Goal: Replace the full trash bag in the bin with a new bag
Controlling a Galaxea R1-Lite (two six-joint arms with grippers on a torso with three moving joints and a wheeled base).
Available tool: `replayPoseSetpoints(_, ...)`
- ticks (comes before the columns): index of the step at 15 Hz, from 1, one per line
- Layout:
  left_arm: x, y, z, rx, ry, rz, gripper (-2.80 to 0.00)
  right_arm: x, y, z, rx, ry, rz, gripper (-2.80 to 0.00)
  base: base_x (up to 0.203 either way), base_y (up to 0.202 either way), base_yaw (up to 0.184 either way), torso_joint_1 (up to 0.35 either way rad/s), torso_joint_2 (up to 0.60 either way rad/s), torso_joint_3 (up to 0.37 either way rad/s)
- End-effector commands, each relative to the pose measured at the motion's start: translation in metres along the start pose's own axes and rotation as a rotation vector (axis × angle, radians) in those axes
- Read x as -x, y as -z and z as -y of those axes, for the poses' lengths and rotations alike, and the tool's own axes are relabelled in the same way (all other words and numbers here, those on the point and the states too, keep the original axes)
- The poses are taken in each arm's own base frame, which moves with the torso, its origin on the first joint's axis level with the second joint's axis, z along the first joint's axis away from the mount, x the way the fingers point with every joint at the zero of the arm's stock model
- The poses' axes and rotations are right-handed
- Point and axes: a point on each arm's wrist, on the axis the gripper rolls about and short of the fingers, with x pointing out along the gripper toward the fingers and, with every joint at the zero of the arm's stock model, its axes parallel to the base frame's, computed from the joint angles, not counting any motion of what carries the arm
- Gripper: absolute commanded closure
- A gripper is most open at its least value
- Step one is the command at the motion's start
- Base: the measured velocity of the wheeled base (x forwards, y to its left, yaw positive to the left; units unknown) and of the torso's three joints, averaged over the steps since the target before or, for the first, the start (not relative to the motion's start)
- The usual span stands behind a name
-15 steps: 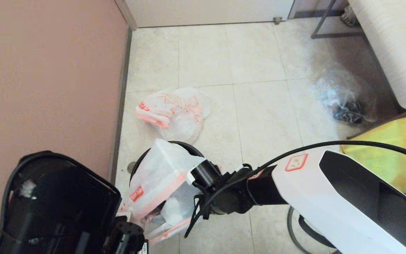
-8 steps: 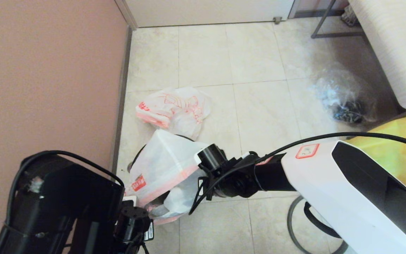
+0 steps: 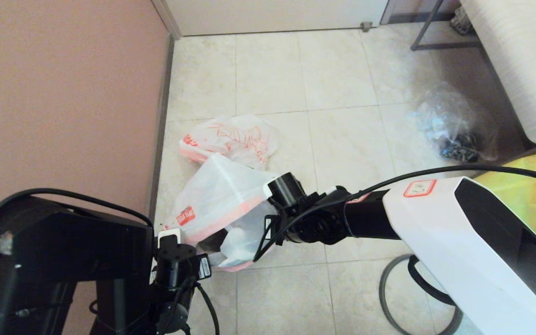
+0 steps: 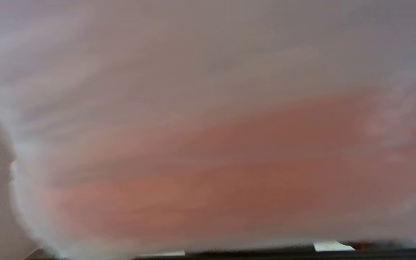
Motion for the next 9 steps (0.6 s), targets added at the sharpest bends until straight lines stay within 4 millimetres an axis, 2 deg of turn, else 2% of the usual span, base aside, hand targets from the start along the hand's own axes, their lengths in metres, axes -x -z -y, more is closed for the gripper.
replayPoseSetpoints(1,0.004,-0.003,0.002,0.008,0.012,0.014,0.00,0.001,0.000,0.000,0.000,0.000,0.001,-0.62,0.000,0.000,0.000,0.000,0.00,0.000)
replayPoseSetpoints(2,0.005,-0.003,0.002,0.007,0.014,0.014,-2.80,0.003,-0.001,-0.001,0.001,-0.002,0.002,-2.80,0.000,0.000,0.000,0.000,0.00,0.000)
replayPoseSetpoints(5,0.015,-0.004,0.000,-0.004,0.032,0.004,-2.80,0.024,-0.002,-0.008,0.015,-0.021,-0.002,-2.80,0.000,0.000,0.000,0.000,0.00,0.000)
replayPoseSetpoints(7,0.033,0.005,-0.001,-0.052,0.074,-0.040,-2.80,0.045,0.010,-0.014,0.063,0.004,-0.082,-2.80,0.000,0.000,0.000,0.000,0.00,0.000)
replayPoseSetpoints(9,0.052,0.020,-0.003,-0.125,0.172,-0.124,-2.80,0.050,0.024,-0.015,0.095,0.040,-0.131,-2.80,0.000,0.000,0.000,0.000,0.00,0.000)
